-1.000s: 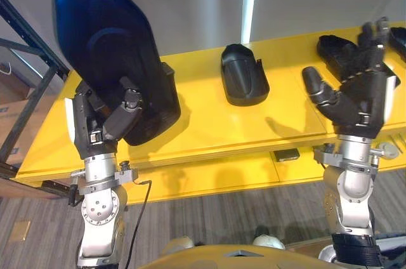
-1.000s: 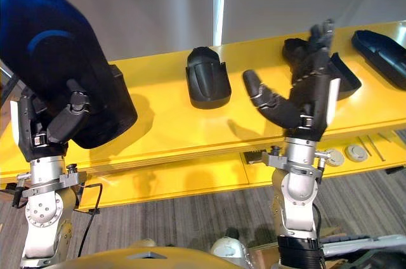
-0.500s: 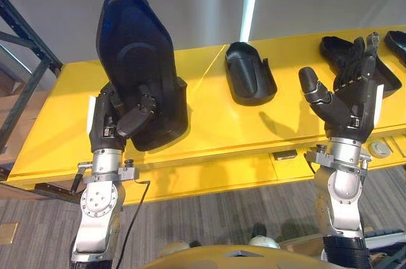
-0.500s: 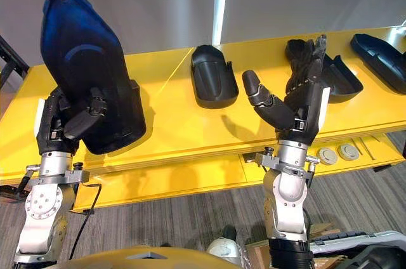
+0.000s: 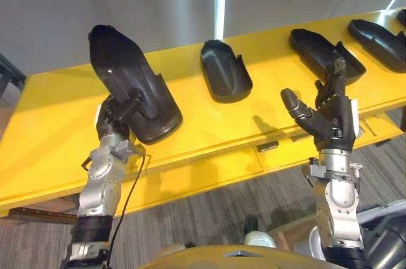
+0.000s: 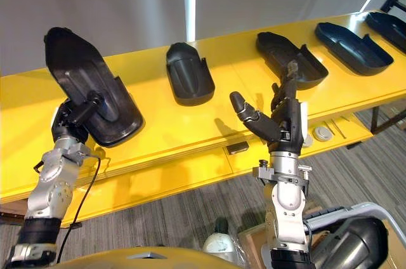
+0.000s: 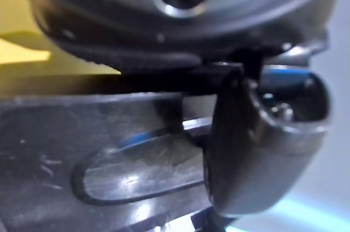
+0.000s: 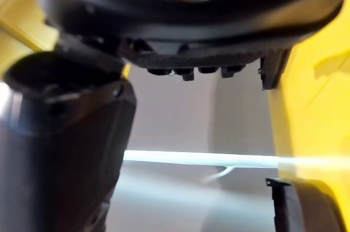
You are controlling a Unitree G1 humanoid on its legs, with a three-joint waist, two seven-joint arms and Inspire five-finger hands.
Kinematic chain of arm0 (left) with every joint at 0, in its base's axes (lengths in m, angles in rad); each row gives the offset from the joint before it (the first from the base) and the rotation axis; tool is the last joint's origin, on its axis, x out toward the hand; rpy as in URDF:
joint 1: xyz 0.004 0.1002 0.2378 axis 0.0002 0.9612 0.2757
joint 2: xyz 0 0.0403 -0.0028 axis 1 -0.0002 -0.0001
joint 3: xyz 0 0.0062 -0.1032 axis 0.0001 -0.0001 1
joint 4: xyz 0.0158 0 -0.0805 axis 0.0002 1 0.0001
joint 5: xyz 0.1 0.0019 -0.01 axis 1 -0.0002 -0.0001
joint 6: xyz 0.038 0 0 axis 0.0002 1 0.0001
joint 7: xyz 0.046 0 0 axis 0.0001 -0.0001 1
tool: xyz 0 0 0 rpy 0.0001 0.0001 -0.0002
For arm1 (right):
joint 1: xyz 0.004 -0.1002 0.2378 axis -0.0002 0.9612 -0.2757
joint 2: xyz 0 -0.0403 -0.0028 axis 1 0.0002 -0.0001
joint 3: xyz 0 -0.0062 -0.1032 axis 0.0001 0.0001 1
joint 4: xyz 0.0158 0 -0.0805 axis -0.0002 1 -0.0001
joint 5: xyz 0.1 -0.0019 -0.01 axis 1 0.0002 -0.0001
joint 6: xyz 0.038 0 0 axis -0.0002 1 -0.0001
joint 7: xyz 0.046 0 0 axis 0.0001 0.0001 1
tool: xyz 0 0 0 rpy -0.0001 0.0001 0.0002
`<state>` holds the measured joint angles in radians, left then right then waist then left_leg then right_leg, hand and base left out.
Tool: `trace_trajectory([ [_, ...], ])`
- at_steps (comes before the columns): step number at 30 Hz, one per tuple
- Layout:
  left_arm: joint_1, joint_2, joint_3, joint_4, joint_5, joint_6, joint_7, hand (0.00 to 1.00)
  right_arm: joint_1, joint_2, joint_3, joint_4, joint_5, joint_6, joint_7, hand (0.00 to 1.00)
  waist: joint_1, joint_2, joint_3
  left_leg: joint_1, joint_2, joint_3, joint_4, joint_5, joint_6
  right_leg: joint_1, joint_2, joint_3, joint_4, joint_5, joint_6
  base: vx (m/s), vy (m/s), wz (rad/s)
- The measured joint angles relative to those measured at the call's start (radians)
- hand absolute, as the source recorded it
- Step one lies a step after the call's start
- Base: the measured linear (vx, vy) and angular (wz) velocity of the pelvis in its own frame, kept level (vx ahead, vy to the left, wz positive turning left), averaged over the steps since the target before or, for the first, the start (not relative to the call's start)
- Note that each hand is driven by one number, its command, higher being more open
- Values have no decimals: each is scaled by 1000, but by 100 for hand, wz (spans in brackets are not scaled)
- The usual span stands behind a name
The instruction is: Walk over and take three plastic housings, then place them on the shelf
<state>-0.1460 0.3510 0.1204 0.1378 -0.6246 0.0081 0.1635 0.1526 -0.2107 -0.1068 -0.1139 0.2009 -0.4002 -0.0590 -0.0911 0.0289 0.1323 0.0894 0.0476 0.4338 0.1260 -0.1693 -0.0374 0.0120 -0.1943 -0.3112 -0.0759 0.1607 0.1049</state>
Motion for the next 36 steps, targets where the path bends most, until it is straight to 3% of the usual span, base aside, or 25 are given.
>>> trace_trajectory([
  [5, -105, 94, 21, 55, -5, 29, -3, 0, 36, -27, -32, 113, -79, 23, -105, 100, -25, 7, 10, -27, 2, 14, 10, 0, -1, -38, 4, 17, 0, 3, -4, -25, -19, -9],
  [8, -134, 150, 40, 72, -6, 85, -9, 0, 95, -27, -171, 186, -79, 24, -174, 100, -38, 27, 28, -18, 1, 44, 7, -1, -3, -42, 4, 38, 0, 3, -4, -7, 5, -14],
  [12, -180, 205, 64, 162, -31, 150, -21, 0, 156, -28, -276, 264, -78, 23, -186, 100, -54, 34, 35, 2, 1, 75, 2, -1, -9, -42, 6, 66, 2, 3, -5, -32, 1, -25],
  [16, -247, 243, 60, 230, -33, 209, -65, 0, 191, -23, -228, 450, -80, 24, -157, 100, -76, 32, 55, 1, 1, 72, -9, -3, -11, -46, 8, 67, 7, 1, -8, -105, -13, -2],
  [22, -299, 292, 54, 239, -42, 229, -116, 0, 187, 28, -154, 533, -78, 57, -146, 100, -75, 40, 115, -50, 2, 38, -7, 5, -21, -81, 2, 43, 23, -2, -14, -121, -28, 17],
  [31, -333, 333, 11, 281, -41, 258, -148, 0, 165, 31, -85, 598, -76, 67, -122, 100, -51, 40, 125, -62, 6, 17, -8, 25, -21, -81, 4, 11, 24, -8, -24, -11, -13, 10],
  [36, -340, 333, 11, 280, -40, 262, -176, 0, 125, 30, -44, 675, -75, 83, -92, 100, -43, 59, 160, -58, 13, -17, -10, 34, -27, -70, 1, -24, 61, -27, -47, -44, 6, 22],
])
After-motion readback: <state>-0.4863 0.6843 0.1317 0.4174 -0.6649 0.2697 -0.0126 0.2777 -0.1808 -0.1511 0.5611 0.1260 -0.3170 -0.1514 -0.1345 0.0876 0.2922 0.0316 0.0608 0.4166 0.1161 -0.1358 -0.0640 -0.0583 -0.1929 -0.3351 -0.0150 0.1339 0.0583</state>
